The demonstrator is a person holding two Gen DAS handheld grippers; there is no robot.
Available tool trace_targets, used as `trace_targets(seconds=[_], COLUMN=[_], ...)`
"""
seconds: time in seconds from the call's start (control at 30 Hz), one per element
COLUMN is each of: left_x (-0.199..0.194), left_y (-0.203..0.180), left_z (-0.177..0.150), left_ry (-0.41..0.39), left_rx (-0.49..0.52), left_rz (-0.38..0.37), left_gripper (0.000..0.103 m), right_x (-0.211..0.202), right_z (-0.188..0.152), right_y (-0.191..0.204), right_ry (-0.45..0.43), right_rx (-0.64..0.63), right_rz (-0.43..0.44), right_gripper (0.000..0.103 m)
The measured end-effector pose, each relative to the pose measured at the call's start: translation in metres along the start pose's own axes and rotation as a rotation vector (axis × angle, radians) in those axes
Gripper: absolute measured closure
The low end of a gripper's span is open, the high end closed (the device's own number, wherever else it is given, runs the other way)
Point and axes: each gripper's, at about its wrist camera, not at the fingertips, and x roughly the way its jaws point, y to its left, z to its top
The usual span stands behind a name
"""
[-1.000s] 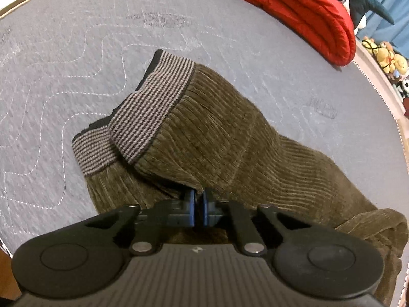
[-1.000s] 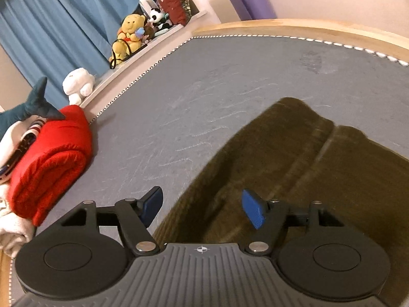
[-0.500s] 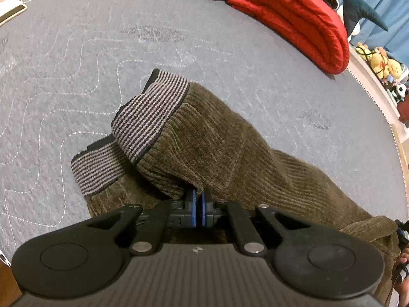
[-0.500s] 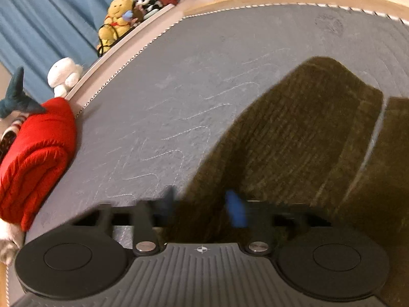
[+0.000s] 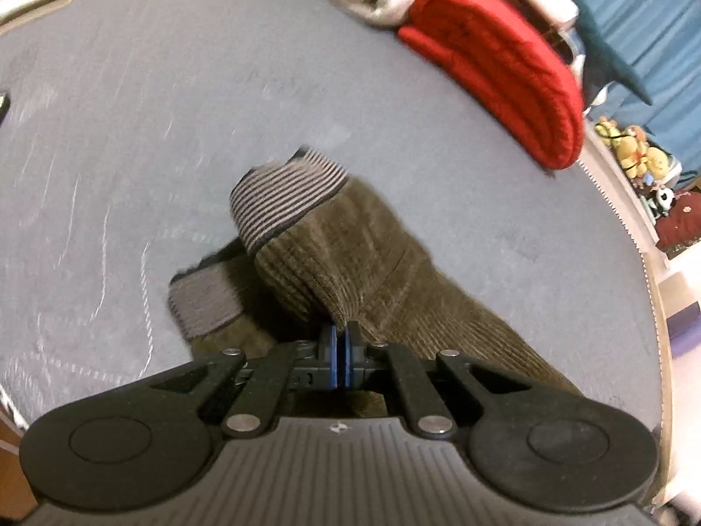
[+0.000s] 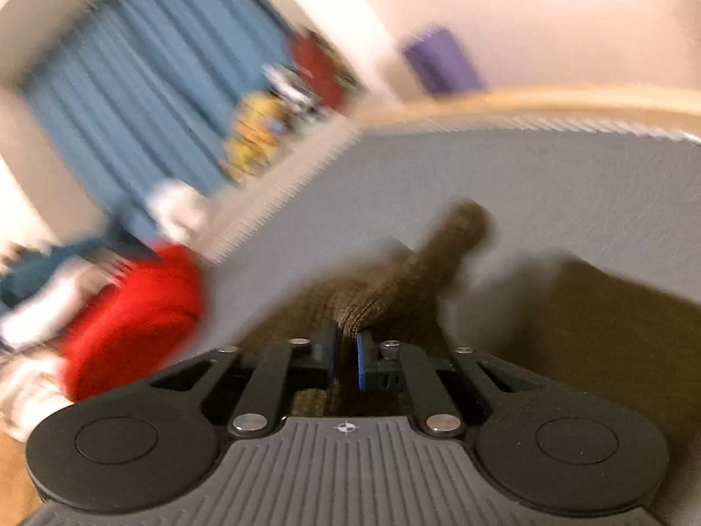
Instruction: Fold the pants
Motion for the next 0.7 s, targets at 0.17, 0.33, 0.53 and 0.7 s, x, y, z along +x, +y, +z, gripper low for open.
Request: trace_targets(seconds=[0.17, 0.33, 0.53, 0.7], left_x=[0.005, 0.007, 0.017, 0.028], left_y=[0.005, -0.003, -0.012, -0.009], left_z=[0.002, 0.006, 0.002, 0.005], left_ry=[0.043, 0.023, 0.036, 0.056], left_rx=[-0.036, -0.038, -0.027, -0.025], left_rz=[0.0, -0.01, 0.002, 0.024], left_gripper=[0.098, 0.095, 0.091, 0.084], right_x=[0.002, -0.014, 0.054, 0.108], right_z=[-0.016, 0.02, 0.02, 0.008], right_y=[-0.083, -0.037, 0.033, 0.059], right_ry=[0.089, -0.072, 0.042, 0.111], right_rx=[0.188, 0.046, -0.246, -0.396], right_rz=[-0.292, -0.017, -0.025, -0.208], right_gripper=[0.066, 0.043, 0.038, 0.035])
